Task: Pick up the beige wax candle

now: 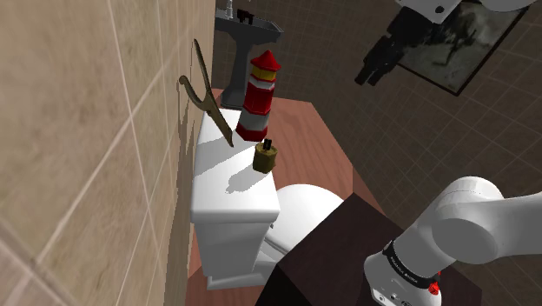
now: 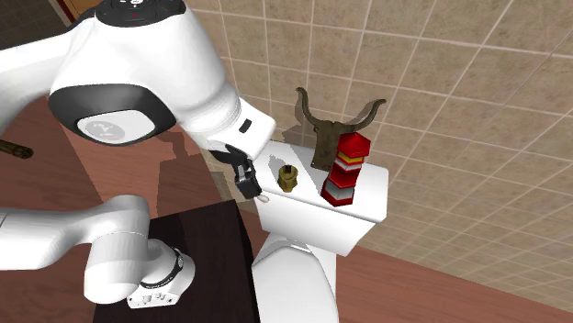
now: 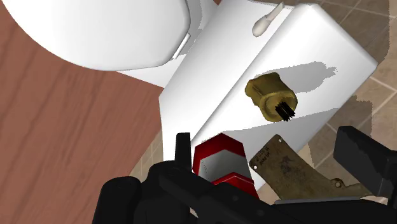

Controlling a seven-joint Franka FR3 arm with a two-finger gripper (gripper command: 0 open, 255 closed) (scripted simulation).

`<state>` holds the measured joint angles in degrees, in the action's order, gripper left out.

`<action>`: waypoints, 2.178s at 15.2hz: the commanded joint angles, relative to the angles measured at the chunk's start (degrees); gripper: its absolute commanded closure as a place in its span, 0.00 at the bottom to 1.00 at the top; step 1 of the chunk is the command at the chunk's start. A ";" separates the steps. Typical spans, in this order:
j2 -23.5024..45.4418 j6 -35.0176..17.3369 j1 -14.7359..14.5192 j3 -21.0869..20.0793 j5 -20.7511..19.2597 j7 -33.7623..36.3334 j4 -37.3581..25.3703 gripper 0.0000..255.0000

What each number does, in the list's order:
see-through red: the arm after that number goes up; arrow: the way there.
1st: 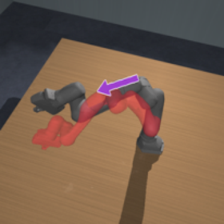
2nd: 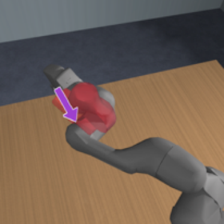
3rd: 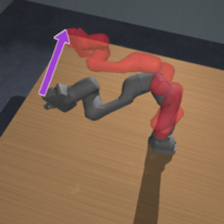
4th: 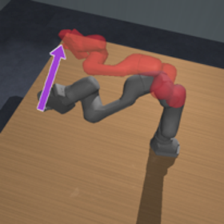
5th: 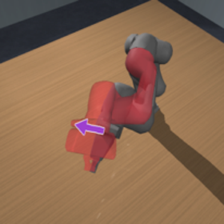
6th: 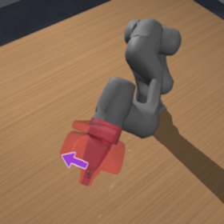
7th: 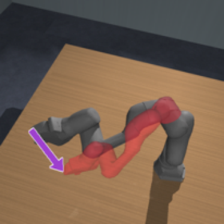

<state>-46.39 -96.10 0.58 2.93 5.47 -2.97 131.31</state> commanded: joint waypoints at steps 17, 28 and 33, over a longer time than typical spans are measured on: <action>17.91 -27.59 -4.98 -12.56 -1.08 2.60 10.42 0.00; 31.40 -41.37 -5.14 -18.13 -5.79 6.65 11.66 0.00; 33.18 -44.45 -4.91 -18.45 -6.45 7.29 13.01 0.00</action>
<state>-13.37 -140.20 -4.33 -15.45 -0.91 4.21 144.15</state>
